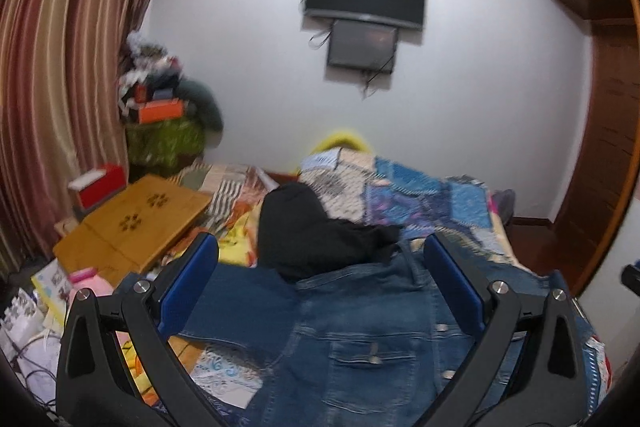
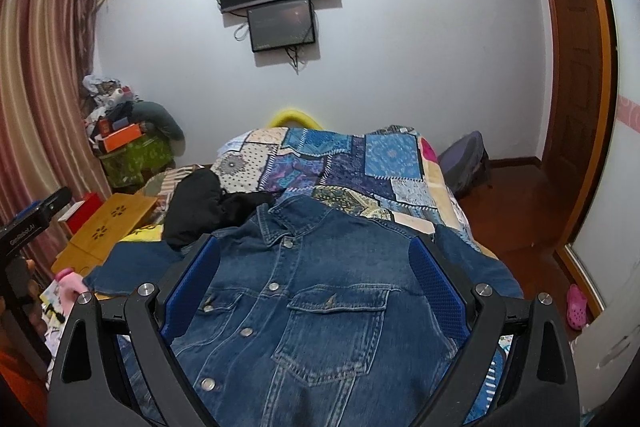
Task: Fold large clothes
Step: 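Grasp the jacket's sleeve cuff with the left gripper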
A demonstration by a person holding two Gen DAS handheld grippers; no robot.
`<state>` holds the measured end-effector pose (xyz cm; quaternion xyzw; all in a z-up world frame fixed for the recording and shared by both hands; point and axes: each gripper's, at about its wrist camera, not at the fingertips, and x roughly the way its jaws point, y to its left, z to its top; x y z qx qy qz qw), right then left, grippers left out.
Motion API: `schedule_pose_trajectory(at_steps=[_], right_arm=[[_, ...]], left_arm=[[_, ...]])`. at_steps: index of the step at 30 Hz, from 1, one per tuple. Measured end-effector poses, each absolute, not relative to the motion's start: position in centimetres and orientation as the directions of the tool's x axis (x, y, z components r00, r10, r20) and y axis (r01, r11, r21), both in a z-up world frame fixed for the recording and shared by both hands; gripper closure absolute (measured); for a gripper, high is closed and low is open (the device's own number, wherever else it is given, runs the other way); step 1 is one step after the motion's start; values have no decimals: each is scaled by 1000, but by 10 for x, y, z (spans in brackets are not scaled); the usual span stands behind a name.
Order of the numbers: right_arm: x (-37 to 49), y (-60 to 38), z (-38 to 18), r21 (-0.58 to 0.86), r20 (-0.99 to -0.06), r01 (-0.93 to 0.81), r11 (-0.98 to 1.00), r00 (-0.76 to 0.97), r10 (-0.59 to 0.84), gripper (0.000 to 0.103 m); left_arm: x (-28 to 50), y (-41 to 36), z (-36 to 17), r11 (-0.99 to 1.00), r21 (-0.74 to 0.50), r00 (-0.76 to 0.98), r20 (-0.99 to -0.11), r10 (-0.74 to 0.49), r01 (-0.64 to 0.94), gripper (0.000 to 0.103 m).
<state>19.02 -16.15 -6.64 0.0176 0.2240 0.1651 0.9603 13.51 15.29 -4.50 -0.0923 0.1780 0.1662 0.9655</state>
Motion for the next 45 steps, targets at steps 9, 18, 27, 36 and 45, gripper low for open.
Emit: schedule_pose_trajectory(at_steps=[9,18,27,36,45], right_arm=[[228,-160,-88,115,-508,-266,957,812,287,9],[252,-156,-107,105,-586,-245,964,768,259,9],[268,-150,-119,81,-631,-238,968,740,235,9],[276,-141,-131,69,-673,-253,965,702,232,9],[270,-134,-132,21,-687,-273,962,695,212,9]], left_arm=[[179,254,-119,826,-84,707,-570,418,-557,0],[180,346,-207,710,-206,559,-770,307,-674,5],[168,378,-269,593,-353,503,-858,103,-724,35],[174,403,-298,495,-448,524,-851,19,-745,64],[196,378,-268,669,-231,469,-861,198,-706,96]])
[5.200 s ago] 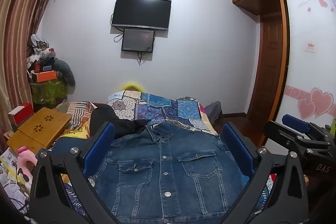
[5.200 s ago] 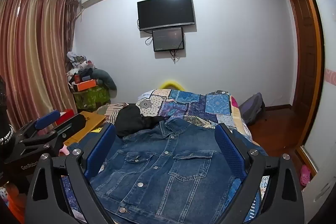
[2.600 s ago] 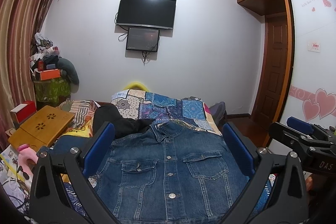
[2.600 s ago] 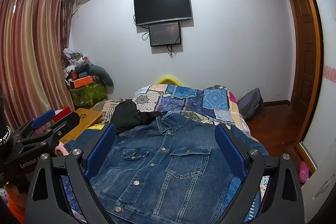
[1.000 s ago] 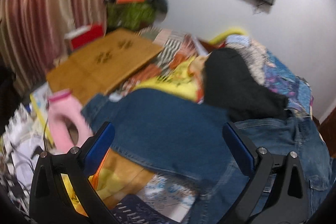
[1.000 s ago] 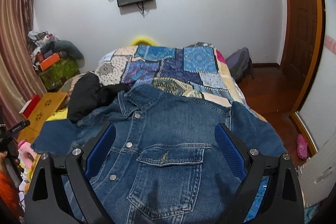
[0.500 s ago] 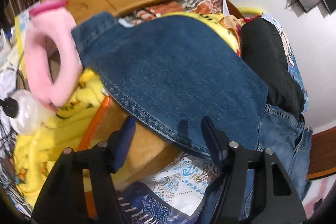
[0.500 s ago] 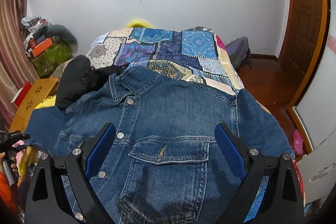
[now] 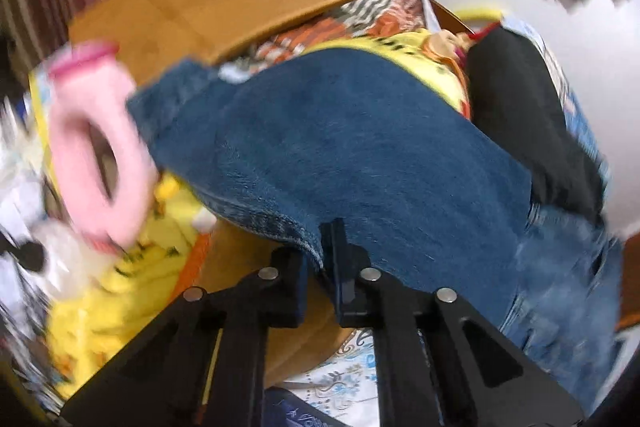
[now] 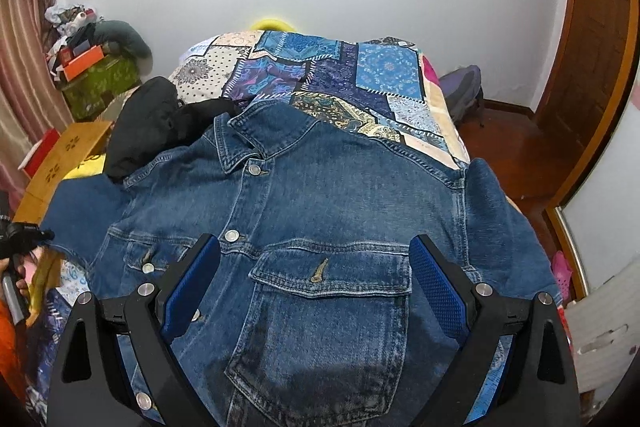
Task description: Fold large clothes
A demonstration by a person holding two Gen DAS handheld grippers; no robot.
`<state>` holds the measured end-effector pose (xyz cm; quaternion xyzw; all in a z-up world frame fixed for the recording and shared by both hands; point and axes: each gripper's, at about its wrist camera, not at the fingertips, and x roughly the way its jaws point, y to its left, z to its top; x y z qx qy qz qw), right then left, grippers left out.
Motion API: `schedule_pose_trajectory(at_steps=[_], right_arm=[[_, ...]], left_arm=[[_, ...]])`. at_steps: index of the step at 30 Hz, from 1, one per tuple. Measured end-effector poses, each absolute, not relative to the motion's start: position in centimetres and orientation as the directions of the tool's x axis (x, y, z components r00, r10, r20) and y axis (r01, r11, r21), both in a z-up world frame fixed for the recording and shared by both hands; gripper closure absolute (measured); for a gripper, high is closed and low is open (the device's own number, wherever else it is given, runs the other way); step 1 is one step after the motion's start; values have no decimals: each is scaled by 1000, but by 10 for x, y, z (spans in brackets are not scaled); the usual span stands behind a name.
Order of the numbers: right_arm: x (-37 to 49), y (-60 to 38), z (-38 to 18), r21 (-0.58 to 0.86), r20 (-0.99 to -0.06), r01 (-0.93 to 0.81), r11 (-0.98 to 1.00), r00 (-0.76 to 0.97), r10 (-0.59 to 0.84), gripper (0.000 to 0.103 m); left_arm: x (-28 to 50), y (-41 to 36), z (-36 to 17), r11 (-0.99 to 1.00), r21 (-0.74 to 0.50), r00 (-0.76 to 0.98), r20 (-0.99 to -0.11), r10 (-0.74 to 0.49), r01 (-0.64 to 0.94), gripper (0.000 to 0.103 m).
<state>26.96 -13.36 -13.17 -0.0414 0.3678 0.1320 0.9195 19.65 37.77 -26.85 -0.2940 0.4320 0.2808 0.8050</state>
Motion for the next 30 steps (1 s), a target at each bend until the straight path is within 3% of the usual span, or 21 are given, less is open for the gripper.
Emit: schedule_pose_trajectory(at_steps=[3,12,22,30], right_arm=[[267,-134,-130,20,-684,-272,962,698,212,9],[259,-141,-126,26,-668,-264,964,713,212,9],[253,-146,-124,19,-647,-276,961,730,222,9],[254,-154,-129,29,-651,-270,962,725,223,9]], left_arm=[[203,361,-245,713,-166,482,-835,266,-681,97],[235,305,-159,836,-198,649,-727,226,-512,99],[274,181,-114,959,-194,763,-646,33,-206,100],[301,84,-145,978,-207,677,-718,-163,16,100]])
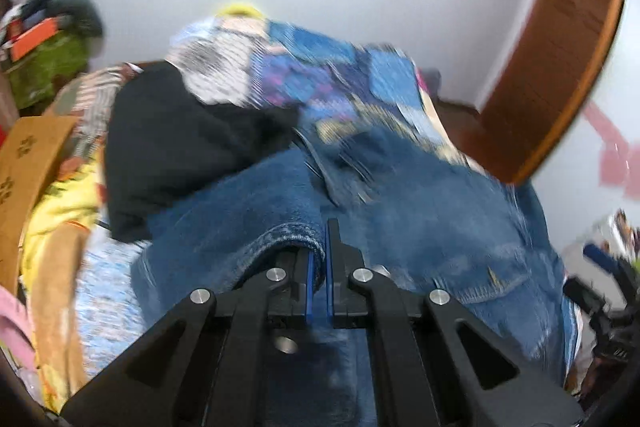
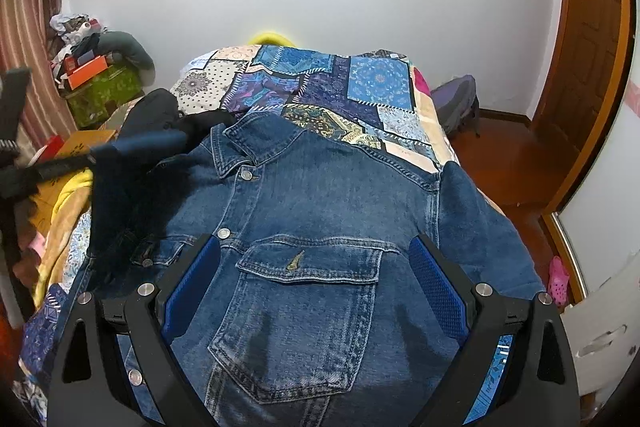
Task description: Fold large clothes
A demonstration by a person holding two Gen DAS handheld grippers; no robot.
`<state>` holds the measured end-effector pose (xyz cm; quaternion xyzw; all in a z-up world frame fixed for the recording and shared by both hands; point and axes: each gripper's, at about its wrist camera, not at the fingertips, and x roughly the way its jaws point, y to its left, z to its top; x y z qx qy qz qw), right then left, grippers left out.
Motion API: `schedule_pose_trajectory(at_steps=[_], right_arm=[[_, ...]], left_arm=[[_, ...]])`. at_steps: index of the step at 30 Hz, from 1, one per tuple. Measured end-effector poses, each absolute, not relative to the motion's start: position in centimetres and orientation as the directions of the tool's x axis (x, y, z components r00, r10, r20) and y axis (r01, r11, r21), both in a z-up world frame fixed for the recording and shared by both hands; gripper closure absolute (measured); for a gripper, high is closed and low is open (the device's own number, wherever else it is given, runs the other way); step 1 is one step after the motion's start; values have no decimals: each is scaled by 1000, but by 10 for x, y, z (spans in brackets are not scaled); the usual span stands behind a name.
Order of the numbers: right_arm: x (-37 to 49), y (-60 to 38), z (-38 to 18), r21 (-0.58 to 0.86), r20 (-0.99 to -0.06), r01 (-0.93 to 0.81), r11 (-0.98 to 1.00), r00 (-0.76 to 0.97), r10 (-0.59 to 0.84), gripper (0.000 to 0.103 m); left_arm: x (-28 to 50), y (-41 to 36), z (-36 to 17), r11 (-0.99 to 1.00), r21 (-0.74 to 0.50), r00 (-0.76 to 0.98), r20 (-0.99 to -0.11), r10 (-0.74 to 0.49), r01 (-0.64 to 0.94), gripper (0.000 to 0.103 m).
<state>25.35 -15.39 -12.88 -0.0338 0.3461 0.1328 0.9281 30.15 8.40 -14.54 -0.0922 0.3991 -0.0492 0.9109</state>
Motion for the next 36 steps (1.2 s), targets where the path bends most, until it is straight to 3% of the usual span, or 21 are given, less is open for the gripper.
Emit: schedule_pose_trajectory(at_steps=[9,15,18,21,22,26,30,36], right_arm=[[254,-157,-131,43,-656,-271,962,718,232,9],[249,-155,-129,25,-642,-278,960,732,229,9],[248,-152,-128,15,-638,-284,959,735,228,9],[248,-149,-128,7,-638,-288,957,736,226,9],[248,-148,-128,4,-638,-290,957,736,225,9],[246,-145,-128,-12,-636,-294,956,740,219,9],[245,-143,-126,-23,-628,-290,957,749,212,9],[245,-141,-127,-43,-629,-286,957,752,196,9]], left_arm=[[298,47,-218,983,-170,495,-851,-179,62,100],[275,43,-225,983,-158,458,-869,-186,99,96],[260,43,-208,985,-127,495,-852,-170,119,84],[249,56,-185,988,-115,556,-816,-156,108,52],[247,62,-178,988,-120,579,-801,-153,95,47],[243,103,-157,989,-146,644,-759,-97,-22,44],[243,152,-165,961,-175,635,-773,-1,-213,39],[243,221,-209,851,-338,563,-824,-61,-402,39]])
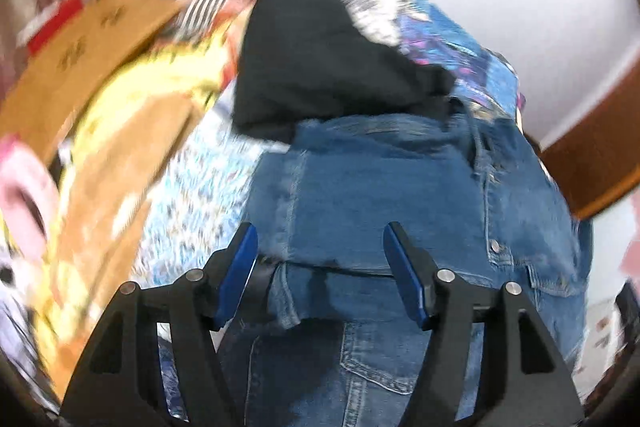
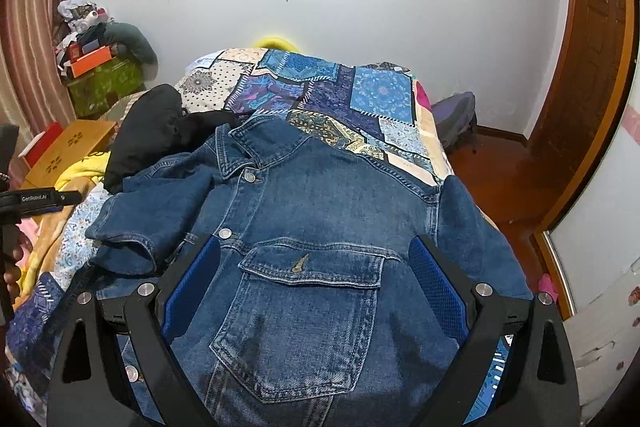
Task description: Fold large clothes
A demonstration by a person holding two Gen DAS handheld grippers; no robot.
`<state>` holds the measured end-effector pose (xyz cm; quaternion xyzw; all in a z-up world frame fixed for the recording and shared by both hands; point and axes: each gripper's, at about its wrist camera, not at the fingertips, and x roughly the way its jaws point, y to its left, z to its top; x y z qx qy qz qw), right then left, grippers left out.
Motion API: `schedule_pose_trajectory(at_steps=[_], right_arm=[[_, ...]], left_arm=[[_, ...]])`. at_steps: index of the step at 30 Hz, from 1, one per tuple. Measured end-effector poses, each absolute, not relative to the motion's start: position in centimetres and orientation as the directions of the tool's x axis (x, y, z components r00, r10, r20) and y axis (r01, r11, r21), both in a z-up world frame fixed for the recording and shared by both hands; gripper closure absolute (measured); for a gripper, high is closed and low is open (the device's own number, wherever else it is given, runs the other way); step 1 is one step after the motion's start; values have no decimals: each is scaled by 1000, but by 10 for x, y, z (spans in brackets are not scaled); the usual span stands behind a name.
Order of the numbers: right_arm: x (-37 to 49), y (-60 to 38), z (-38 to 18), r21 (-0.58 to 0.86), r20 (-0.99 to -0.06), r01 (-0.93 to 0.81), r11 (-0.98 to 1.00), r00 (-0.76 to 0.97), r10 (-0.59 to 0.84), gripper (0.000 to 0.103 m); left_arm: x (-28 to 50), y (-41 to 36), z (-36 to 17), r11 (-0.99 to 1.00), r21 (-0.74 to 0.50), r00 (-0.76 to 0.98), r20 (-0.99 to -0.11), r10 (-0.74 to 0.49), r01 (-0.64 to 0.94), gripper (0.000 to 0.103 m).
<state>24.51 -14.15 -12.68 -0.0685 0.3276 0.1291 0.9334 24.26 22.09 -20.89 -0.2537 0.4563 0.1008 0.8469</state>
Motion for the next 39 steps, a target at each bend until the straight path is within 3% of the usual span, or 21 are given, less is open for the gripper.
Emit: schedule_pose_trajectory(at_steps=[4,13,18,20,25,33,39], right_arm=[[246,-140,-129,-59,-636,-276,959,751,177,9],[253,-139,-136,-71,-659,-270,960,735,158,9],[256,-143,-142,-69,-674,-262,963,724,148,9],[256,-145,-143,-66,-675,-259,964,723,149,9],[260,-153,-146,-31,-681,-249,968,714,162,9],[267,-158,-144,21,-686,-292,956,691,226,9],[268,-161,-131,38,-646,-310,950,718,260,9]], left_arm=[[239,247,-242,743,-475,545,-819,-179,-471,39],[257,261,-296,620,-565,507,-810,-294,-544,39],[269,265,-311,599,-575,515,-805,-293,-557,39],[274,262,-307,638,-543,521,-817,-249,-546,48],[279,255,-282,729,-457,542,-829,-141,-510,90],[281,222,-175,829,-477,725,-676,-133,-293,94],[298,152,-91,903,-423,790,-578,-206,-74,94]])
